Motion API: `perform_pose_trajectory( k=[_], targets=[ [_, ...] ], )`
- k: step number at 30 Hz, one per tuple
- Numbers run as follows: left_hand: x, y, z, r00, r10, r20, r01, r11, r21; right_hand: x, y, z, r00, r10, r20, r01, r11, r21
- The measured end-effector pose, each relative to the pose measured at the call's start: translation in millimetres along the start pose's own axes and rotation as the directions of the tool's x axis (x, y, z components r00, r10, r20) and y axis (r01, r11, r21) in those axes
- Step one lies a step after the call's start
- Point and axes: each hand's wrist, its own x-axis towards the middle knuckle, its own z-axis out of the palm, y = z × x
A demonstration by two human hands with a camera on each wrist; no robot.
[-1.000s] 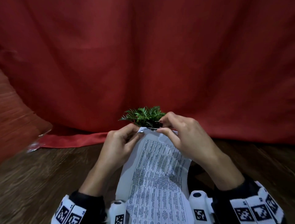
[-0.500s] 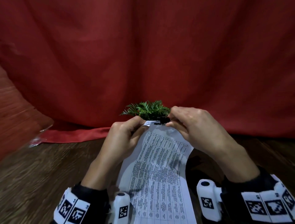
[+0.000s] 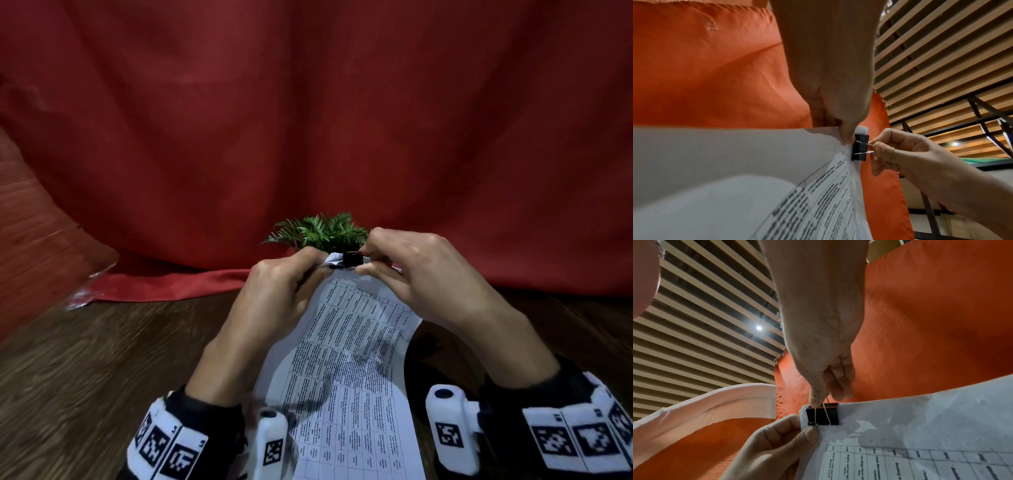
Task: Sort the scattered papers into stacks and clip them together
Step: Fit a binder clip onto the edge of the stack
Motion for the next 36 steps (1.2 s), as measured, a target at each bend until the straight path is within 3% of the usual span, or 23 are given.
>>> perform_pose_trajectory(
  k=[7, 21, 23, 26, 28, 31, 33, 35, 36],
  targets=[
    [-1.3, 14.6, 2.5, 0.999, -0.039, -0.015, 0.038, 0.998, -0.055, -0.9, -2.6, -10.2, 1.0, 0.007, -0.002, -0.007, 1.0, -0.004],
    [-0.2, 14.1, 2.4, 0.999, 0.038, -0.014, -0.038, 0.999, -0.016, -0.5, -5.5, -17.0, 0.998, 0.05, 0.049, -0.053, 0.997, 0.059],
    [0.7, 11.7, 0.9, 0.999, 0.025, -0.031, -0.026, 0.999, -0.047, 0.6, -6.2, -16.1, 0.996, 0.077, 0.052, -0.082, 0.991, 0.103],
    [0.8, 10.1, 1.2, 0.997, -0.076, -0.027, 0.071, 0.986, -0.149, 0.7, -6.7, -16.2, 0.977, 0.174, 0.124, -0.174, 0.985, -0.007],
    [2.7, 11.8, 1.0, 0.976, -0.218, 0.011, 0.211, 0.93, -0.302, 0.4, -5.6, -11.7, 0.944, 0.275, 0.18, -0.288, 0.957, 0.046],
    [6.5, 20.9, 1.4, 0.921, -0.353, 0.162, 0.369, 0.664, -0.65, 1.3, 3.6, 3.1, 0.94, 0.326, 0.106, -0.342, 0.903, 0.26],
    [7.7, 21.4, 1.9, 0.897, -0.376, 0.231, 0.417, 0.551, -0.723, 2.8, 4.7, 7.4, 0.935, 0.342, 0.092, -0.354, 0.884, 0.306],
    [7.4, 19.6, 3.1, 0.898, -0.37, 0.24, 0.424, 0.573, -0.701, 2.4, 3.8, 8.3, 0.932, 0.341, 0.124, -0.363, 0.878, 0.313],
    [6.5, 16.8, 3.5, 0.914, -0.344, 0.213, 0.397, 0.657, -0.641, 1.7, 3.4, 8.7, 0.932, 0.336, 0.136, -0.362, 0.878, 0.313]
  ],
)
